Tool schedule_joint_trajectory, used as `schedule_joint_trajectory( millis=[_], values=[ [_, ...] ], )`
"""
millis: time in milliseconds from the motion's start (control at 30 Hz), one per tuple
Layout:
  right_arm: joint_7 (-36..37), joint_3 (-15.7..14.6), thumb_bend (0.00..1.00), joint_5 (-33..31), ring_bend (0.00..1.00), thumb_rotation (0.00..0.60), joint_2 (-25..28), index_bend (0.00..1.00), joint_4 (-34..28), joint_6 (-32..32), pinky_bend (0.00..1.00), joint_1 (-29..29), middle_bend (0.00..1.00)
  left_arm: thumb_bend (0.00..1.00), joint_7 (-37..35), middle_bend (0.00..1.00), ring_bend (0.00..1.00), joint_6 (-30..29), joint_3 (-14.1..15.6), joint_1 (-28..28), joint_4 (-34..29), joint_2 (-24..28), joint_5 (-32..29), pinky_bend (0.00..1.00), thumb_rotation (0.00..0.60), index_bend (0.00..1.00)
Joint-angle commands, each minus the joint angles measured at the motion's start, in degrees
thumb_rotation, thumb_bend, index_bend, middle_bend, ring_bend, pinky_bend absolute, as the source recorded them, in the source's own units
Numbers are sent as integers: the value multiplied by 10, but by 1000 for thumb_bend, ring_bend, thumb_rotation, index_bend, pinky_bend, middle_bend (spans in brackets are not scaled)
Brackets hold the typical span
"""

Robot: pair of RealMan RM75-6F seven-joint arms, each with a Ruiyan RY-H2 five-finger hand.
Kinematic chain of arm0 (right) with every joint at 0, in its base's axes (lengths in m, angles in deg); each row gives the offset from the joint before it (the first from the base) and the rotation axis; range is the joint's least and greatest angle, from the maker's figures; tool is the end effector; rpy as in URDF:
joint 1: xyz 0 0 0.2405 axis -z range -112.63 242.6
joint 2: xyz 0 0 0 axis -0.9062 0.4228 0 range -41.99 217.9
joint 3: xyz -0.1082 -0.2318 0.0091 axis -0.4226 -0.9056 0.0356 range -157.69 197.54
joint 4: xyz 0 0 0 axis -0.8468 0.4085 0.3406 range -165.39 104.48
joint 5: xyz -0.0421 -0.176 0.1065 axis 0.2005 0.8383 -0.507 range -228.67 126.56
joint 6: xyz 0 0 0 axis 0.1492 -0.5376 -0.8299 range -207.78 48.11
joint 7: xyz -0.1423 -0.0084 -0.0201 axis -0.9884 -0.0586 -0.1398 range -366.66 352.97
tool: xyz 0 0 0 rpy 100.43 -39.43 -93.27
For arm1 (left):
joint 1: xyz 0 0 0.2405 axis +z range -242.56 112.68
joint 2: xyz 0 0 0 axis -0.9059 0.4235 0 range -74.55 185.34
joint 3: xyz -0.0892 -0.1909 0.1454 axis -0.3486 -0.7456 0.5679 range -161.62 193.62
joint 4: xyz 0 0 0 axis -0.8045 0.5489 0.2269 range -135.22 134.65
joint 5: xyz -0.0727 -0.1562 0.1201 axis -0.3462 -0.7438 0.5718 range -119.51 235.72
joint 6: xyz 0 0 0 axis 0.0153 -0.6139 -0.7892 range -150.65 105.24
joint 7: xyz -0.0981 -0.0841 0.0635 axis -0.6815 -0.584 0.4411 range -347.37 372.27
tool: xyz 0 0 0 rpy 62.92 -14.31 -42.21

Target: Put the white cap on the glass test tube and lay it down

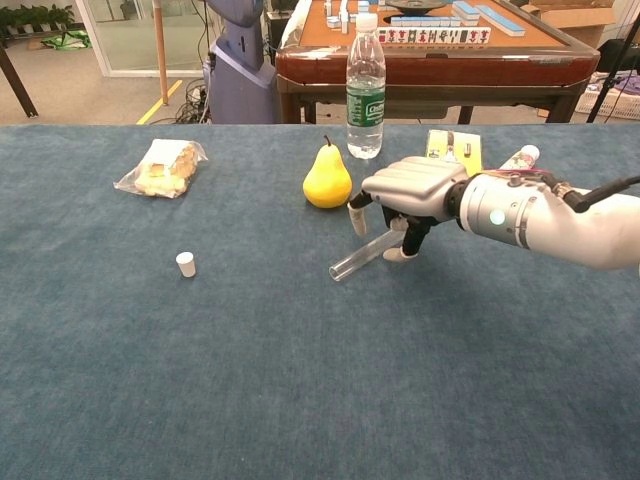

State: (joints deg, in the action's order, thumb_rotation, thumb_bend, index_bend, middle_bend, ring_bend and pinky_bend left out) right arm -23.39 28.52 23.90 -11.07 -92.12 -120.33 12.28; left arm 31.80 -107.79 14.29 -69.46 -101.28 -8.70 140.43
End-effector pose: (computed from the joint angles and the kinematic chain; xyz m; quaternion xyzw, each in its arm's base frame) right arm -0.1297 -0.3839 -0.0768 0.8491 -0.2458 0.2866 0.3694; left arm -0.2915 0.1722 0.1463 -0.6207 -0.3547 -0.3103 0.6266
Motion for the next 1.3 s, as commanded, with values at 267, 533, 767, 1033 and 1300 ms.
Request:
schedule_joint_trajectory(
  millis=[267,533,767,1033,1300],
  values=[
    [-1,-3,353,-8,1000,600,-9,392,16,5,1000,-5,1000,248,-8,475,488,2,0,1,4,-2,-1,598,600,234],
    [-5,-7,361,-13,1000,600,-15,422,24,10,1000,-8,1000,248,-11,475,488,1,0,2,7,-2,-3,598,600,229],
    [-6,-7,369,-16,1000,600,-16,447,25,9,1000,-10,1000,248,-13,475,488,2,0,2,9,-3,-2,598,600,220],
    [-11,-7,379,-22,1000,600,-18,477,26,10,1000,-12,1000,248,-14,475,488,2,0,2,10,-4,-3,598,600,217],
    [-15,-8,438,-28,1000,600,-20,524,28,14,1000,-14,1000,248,-14,475,488,2,0,4,11,-4,-5,598,600,215]
  ],
)
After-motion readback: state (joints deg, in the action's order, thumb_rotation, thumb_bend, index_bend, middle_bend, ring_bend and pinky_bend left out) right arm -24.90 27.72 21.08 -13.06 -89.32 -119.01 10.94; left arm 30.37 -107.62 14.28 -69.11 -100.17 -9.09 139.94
